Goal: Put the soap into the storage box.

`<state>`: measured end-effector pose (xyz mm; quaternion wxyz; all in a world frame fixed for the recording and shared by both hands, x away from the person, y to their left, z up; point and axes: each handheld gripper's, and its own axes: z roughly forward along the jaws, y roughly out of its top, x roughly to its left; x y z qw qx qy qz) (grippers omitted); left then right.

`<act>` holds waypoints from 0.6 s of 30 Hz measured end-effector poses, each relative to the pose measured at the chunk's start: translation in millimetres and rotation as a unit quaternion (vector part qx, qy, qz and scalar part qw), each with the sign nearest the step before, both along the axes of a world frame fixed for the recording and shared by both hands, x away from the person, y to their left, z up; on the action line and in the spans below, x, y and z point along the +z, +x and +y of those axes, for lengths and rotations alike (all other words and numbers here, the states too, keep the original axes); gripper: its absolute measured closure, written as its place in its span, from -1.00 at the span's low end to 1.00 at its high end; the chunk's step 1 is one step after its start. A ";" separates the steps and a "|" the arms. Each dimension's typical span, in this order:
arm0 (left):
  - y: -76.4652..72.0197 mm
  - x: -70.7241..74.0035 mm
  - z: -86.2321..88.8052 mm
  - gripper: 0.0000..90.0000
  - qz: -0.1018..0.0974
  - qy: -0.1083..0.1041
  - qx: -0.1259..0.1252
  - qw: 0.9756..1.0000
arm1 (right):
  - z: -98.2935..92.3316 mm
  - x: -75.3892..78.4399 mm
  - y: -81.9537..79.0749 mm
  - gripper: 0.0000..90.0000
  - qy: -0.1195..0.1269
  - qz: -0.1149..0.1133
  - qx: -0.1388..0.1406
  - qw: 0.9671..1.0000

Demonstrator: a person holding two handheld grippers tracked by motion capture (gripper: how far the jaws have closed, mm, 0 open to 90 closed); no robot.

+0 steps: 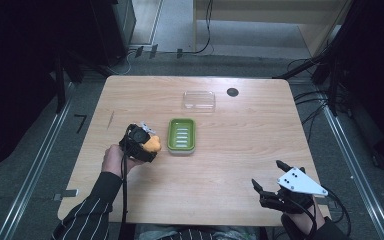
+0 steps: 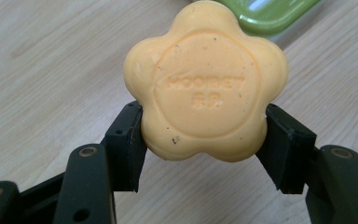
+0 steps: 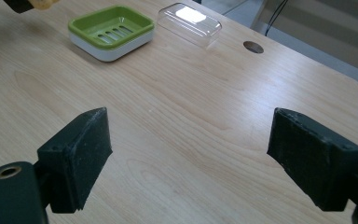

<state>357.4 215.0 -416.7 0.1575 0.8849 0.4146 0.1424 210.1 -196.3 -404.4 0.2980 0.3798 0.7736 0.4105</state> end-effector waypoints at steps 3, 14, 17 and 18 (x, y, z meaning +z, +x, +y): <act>2.4 2.2 -3.8 -0.12 -0.003 -0.001 -0.004 1.000 | -0.4 -0.1 0.1 -0.70 0.001 0.000 0.000 1.000; 9.9 13.5 -12.9 -0.12 -0.018 -0.010 -0.010 1.000 | -0.3 -0.1 0.1 -0.70 0.000 0.000 0.000 1.000; 12.6 16.2 -15.0 -0.12 -0.022 -0.013 -0.011 1.000 | -0.6 -0.1 0.2 -0.70 0.001 0.000 0.000 1.000; 13.3 16.9 -15.9 -0.12 -0.023 -0.015 -0.012 1.000 | -0.4 -0.2 0.2 -0.70 0.001 0.000 0.000 1.000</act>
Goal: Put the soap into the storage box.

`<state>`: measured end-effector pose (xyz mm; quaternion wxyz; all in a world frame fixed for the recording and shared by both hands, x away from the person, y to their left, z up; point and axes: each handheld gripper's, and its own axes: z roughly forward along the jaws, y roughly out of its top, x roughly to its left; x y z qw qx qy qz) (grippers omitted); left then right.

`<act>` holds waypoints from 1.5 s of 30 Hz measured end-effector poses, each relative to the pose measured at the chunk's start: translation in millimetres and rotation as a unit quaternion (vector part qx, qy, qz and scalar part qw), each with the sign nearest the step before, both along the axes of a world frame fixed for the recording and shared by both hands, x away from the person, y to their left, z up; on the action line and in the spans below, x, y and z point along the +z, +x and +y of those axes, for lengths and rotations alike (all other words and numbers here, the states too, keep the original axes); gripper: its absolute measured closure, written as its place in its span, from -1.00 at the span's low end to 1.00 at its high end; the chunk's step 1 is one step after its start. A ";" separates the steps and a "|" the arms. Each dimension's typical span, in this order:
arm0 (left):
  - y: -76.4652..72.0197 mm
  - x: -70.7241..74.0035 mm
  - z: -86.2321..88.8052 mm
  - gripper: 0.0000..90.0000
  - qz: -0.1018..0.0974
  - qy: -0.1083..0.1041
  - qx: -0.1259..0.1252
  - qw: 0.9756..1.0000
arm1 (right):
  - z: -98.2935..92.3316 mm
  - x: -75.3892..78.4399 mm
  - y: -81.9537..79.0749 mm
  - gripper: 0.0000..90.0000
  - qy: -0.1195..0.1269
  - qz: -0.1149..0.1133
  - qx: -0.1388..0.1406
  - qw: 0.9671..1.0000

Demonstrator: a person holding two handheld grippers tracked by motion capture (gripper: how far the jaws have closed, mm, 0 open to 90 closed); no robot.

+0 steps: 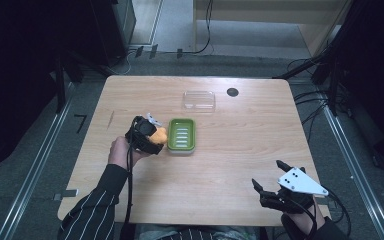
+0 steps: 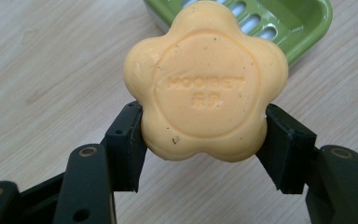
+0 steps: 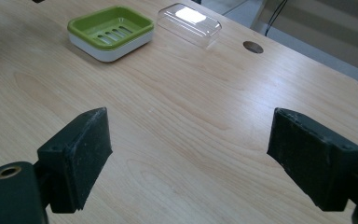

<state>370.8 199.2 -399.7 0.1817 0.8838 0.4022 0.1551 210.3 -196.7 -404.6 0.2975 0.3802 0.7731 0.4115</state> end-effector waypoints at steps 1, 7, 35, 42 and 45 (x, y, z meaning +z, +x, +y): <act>0.6 0.6 -0.8 -0.12 0.000 -0.002 0.000 1.000 | 0.0 0.0 0.0 -0.70 0.000 0.000 0.000 1.000; 5.1 2.9 -5.2 -0.12 -0.003 -0.004 -0.005 1.000 | -0.1 0.0 0.0 -0.70 0.000 0.000 0.001 1.000; 24.8 8.1 -36.3 -0.12 -0.008 -0.004 -0.037 0.999 | -0.2 -0.2 0.1 -0.70 0.000 0.000 0.000 1.000; 30.8 7.2 -45.9 -0.12 -0.002 -0.001 -0.043 0.999 | -0.6 -0.2 0.1 -0.70 0.000 0.000 -0.001 1.000; 33.2 4.4 -49.8 -0.12 0.003 -0.002 -0.044 0.999 | -0.7 -0.3 0.0 -0.70 0.000 0.000 -0.001 1.000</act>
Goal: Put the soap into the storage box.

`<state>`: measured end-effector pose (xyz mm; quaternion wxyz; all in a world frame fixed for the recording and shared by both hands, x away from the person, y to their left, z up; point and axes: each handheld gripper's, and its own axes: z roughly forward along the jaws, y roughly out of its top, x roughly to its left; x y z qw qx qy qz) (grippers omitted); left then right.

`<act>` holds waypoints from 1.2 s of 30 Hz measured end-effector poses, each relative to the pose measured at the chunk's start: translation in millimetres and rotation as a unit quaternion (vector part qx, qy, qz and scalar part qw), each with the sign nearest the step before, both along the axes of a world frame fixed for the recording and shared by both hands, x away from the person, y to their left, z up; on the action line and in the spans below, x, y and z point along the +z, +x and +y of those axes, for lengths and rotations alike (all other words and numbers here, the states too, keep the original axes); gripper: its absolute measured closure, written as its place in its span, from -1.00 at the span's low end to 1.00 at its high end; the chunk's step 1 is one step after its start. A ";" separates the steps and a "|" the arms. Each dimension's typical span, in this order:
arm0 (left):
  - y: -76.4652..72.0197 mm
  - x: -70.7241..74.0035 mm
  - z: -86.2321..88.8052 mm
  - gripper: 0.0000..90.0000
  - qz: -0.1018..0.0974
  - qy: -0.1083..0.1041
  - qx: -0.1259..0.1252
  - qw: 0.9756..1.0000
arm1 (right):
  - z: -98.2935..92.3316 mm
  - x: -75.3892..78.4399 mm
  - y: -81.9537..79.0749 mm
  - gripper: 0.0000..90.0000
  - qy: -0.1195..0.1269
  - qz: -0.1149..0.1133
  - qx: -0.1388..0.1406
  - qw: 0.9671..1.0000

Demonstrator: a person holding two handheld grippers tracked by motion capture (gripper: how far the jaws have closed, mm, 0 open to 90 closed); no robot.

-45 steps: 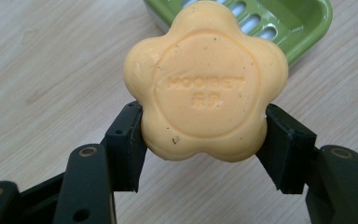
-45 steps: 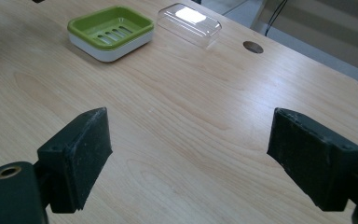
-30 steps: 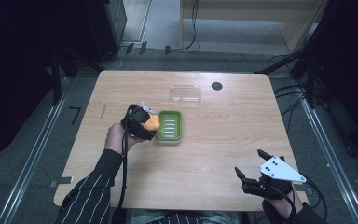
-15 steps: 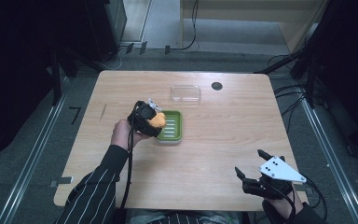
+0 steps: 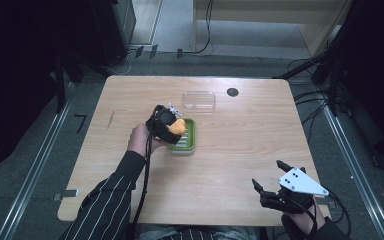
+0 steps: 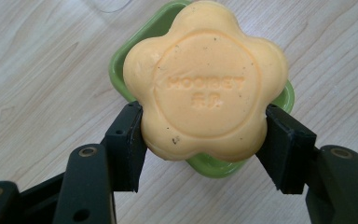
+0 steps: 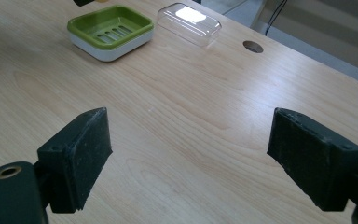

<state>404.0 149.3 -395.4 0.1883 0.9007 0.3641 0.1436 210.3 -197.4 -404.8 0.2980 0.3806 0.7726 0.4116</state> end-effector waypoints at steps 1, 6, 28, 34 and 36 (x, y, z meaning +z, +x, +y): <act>1.1 -0.6 -1.1 -0.12 0.001 0.002 -0.001 1.000 | 0.0 0.0 0.0 -0.70 0.000 0.000 0.000 1.000; 5.3 -4.7 -6.1 -0.12 0.008 0.006 -0.004 1.000 | 0.0 0.0 -0.2 -0.70 0.000 -0.001 0.000 1.000; 18.0 -21.9 -17.6 -0.12 0.027 0.039 -0.015 0.999 | -0.2 -0.1 -0.2 -0.70 -0.001 0.000 -0.001 1.000; 21.4 -26.3 -17.8 -0.12 0.031 0.045 -0.017 0.998 | -0.5 -0.2 -0.1 -0.70 -0.001 0.000 0.000 1.000; 22.4 -27.3 -18.3 -0.12 0.030 0.049 -0.018 0.998 | -0.5 -0.2 -0.1 -0.70 -0.001 0.000 -0.001 1.000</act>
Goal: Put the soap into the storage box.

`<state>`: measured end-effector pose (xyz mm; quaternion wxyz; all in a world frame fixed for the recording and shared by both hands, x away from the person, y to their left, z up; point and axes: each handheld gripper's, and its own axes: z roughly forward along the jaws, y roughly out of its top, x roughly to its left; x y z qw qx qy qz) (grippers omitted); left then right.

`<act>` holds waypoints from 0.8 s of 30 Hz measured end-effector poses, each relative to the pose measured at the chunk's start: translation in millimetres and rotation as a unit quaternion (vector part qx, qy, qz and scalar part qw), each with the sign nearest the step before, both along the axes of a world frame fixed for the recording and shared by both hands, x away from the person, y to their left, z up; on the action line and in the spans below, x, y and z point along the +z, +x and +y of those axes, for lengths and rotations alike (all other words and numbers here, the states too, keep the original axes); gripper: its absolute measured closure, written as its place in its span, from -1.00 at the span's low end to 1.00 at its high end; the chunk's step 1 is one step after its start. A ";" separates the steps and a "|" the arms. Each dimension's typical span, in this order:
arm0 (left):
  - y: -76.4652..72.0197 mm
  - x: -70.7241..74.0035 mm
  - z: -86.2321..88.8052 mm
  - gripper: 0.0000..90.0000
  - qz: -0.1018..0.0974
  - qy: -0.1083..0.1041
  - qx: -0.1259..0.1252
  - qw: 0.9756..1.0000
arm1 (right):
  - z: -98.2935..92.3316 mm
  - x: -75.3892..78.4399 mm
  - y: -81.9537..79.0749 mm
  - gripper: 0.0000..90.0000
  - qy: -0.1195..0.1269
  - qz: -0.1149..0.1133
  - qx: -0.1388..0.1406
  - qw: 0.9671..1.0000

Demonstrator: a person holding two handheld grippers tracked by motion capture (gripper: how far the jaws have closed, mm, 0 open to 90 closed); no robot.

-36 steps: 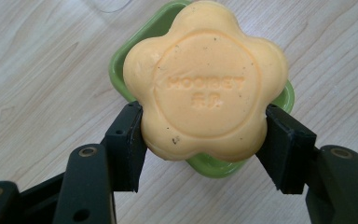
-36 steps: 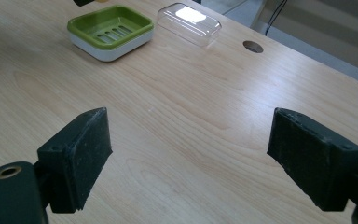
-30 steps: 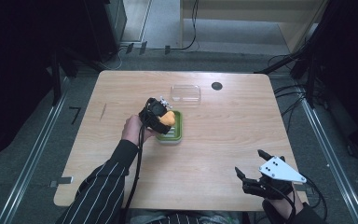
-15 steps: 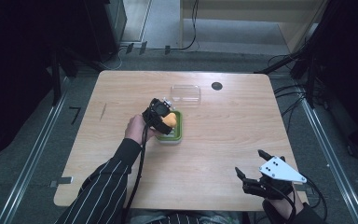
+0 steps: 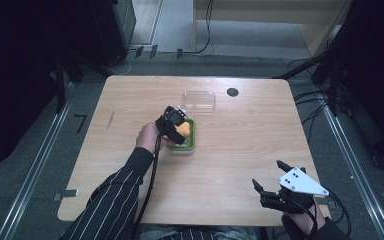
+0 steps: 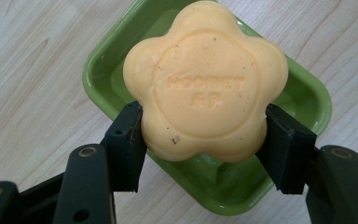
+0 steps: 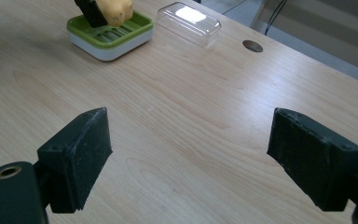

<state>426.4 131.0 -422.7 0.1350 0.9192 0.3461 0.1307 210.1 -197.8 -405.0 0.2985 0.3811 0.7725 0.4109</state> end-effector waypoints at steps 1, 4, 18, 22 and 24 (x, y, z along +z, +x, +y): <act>0.6 -1.2 -0.4 -0.12 0.000 0.000 -0.002 1.000 | 0.1 0.0 0.0 -0.70 0.000 0.000 0.001 1.000; 1.5 -3.3 -2.6 -0.12 0.000 0.009 -0.006 1.000 | 0.0 0.1 -0.1 -0.70 0.000 0.000 0.000 1.000; 2.8 -8.4 -3.4 -0.13 -0.005 0.022 -0.021 1.000 | 0.0 0.0 0.0 -0.70 -0.001 0.000 0.000 1.000; 3.0 -10.7 -3.9 -0.13 -0.004 0.024 -0.024 0.999 | -0.1 0.0 0.0 -0.70 -0.001 0.000 -0.001 1.000; 3.3 -12.1 -5.5 -0.13 -0.003 0.026 -0.028 0.999 | 0.0 0.0 0.0 -0.70 -0.001 0.000 -0.001 1.000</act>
